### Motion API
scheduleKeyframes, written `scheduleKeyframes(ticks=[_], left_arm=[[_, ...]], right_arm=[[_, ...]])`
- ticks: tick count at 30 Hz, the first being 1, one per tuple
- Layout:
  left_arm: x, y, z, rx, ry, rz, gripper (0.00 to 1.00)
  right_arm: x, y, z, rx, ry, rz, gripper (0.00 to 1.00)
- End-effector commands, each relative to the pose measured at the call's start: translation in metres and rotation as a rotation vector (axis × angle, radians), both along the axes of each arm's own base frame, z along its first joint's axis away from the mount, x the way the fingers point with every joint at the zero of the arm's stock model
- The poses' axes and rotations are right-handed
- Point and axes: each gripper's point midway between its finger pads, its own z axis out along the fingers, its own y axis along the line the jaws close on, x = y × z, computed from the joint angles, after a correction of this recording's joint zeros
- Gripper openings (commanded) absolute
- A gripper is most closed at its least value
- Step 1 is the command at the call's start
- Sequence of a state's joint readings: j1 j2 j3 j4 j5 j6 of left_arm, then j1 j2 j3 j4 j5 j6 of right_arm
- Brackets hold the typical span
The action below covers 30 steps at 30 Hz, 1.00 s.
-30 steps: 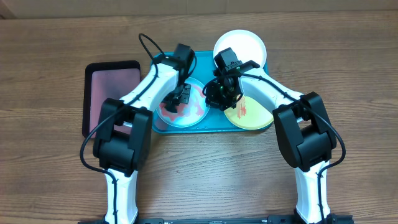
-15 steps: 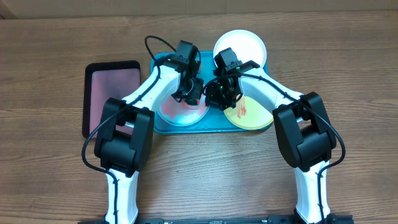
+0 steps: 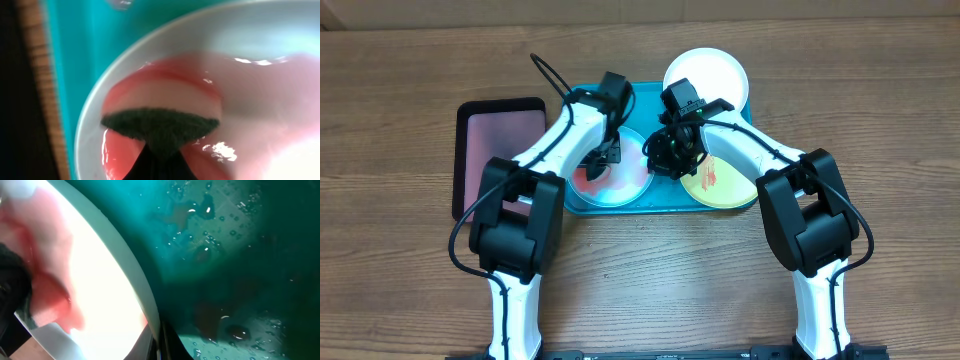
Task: Clean dirty plates on tray and stack at the side
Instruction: 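Scrub the white plate with the sponge while right gripper holds its rim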
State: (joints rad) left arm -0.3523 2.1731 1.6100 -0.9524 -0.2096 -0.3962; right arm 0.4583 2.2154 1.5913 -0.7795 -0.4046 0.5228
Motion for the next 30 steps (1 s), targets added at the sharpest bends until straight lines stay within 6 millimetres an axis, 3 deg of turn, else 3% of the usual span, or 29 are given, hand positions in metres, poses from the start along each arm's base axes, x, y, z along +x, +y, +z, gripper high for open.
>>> scheduleKeyframes(ticks=[1,4,9,13,16,19,22,26,28,30], left_arm=[[-0.043,-0.079,-0.013,-0.463,0.215,-0.332,0.04],[-0.049,-0.102,-0.004,-0.606,0.221,-0.437,0.04],[-0.02,-0.088,-0.012,-0.481,0.115,-0.353,0.04],[0.017,-0.056,-0.017,-0.271,-0.032,-0.196,0.04],[0.037,-0.018,-0.013,-0.068,-0.138,-0.044,0.04],[0.038,0.022,-0.003,0.136,-0.202,0.108,0.04],[0.023,0.051,0.006,0.281,-0.215,0.235,0.04],[0.006,0.049,0.0,0.264,-0.128,0.228,0.04],[-0.005,0.031,-0.009,0.167,-0.036,0.156,0.04],[-0.018,-0.004,-0.019,-0.029,0.086,-0.011,0.04]], right_arm=[[0.0,-0.009,-0.012,-0.038,0.014,-0.013,0.04],[0.0,-0.009,-0.012,-0.038,0.014,-0.013,0.04],[0.0,-0.009,-0.012,-0.038,0.014,-0.013,0.04],[0.0,-0.009,-0.012,-0.038,0.014,-0.013,0.04],[0.0,-0.009,-0.013,-0.038,0.013,-0.014,0.04],[0.0,-0.009,-0.013,-0.038,0.013,-0.014,0.04],[0.0,-0.009,-0.013,-0.038,0.013,-0.014,0.04],[0.0,-0.009,-0.012,-0.038,0.012,-0.014,0.04],[0.0,-0.009,-0.012,-0.038,0.012,-0.014,0.04],[0.0,-0.009,-0.012,-0.038,0.012,-0.014,0.04]])
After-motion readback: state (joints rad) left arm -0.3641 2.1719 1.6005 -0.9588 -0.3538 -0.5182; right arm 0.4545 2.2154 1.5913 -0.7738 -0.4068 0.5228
